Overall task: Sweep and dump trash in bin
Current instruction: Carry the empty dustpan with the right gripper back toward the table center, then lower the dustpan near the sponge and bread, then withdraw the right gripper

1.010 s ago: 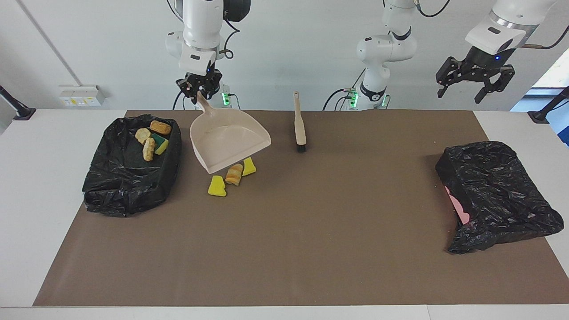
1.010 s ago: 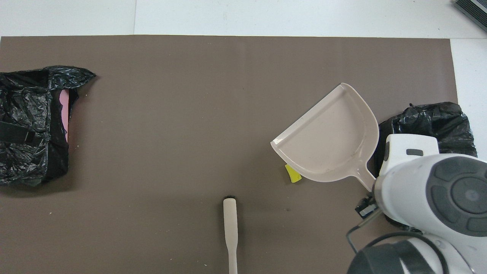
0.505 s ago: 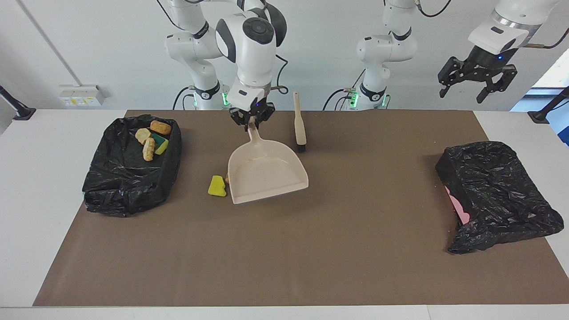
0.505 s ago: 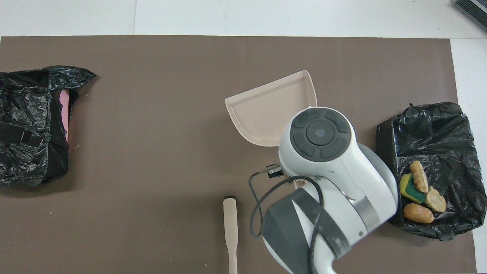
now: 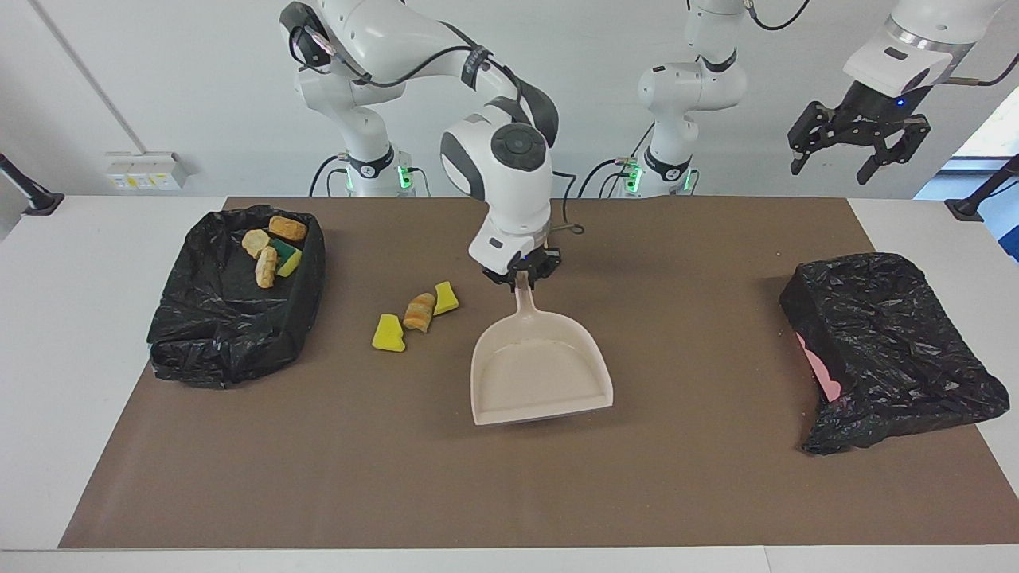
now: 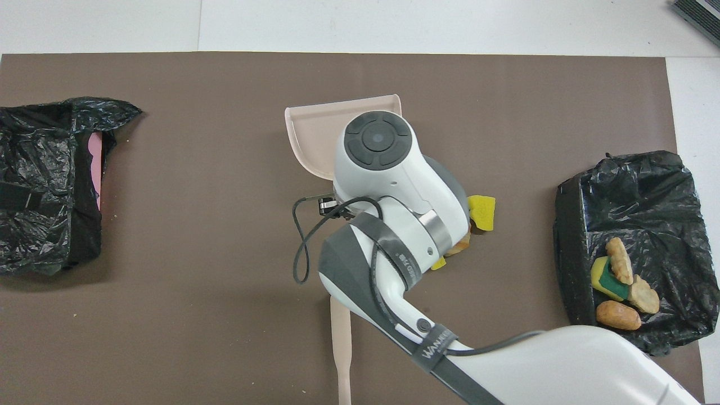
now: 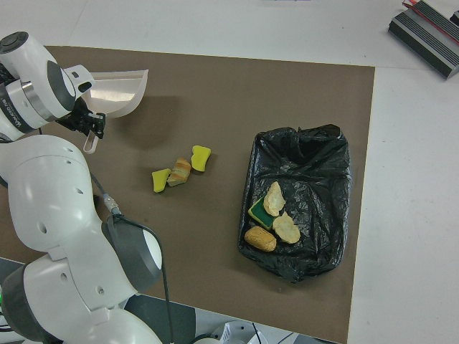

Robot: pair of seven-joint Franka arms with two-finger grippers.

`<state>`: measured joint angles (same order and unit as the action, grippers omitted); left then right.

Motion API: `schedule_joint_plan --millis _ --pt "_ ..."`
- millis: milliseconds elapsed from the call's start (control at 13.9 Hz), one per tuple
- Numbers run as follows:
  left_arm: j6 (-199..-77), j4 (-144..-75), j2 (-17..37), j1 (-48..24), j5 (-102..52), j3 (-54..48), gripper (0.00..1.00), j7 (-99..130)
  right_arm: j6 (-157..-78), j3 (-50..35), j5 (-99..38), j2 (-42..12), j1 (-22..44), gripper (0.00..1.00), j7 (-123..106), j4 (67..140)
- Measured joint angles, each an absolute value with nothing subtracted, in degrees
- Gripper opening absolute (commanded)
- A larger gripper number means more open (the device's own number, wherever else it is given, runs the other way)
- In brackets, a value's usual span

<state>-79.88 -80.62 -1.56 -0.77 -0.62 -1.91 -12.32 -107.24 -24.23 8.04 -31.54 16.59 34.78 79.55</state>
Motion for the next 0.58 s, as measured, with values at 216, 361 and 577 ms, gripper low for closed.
schedule_joint_plan --millis 216,361,577 --pt "-79.88 -80.62 -1.56 -0.77 -0.62 -1.91 1.00 -12.32 -109.39 -23.35 9.38 -38.30 19.26 0.00 37.24 75.16" --pt "-79.88 -80.62 -1.56 -0.76 -0.62 -1.91 1.00 -12.32 -112.12 -23.18 9.43 -40.12 19.40 0.00 39.42 74.81" --pt "-79.88 -80.62 -1.56 -0.76 -0.62 -1.91 1.00 -12.32 -112.99 -22.46 10.58 -40.76 19.19 0.52 39.93 74.70"
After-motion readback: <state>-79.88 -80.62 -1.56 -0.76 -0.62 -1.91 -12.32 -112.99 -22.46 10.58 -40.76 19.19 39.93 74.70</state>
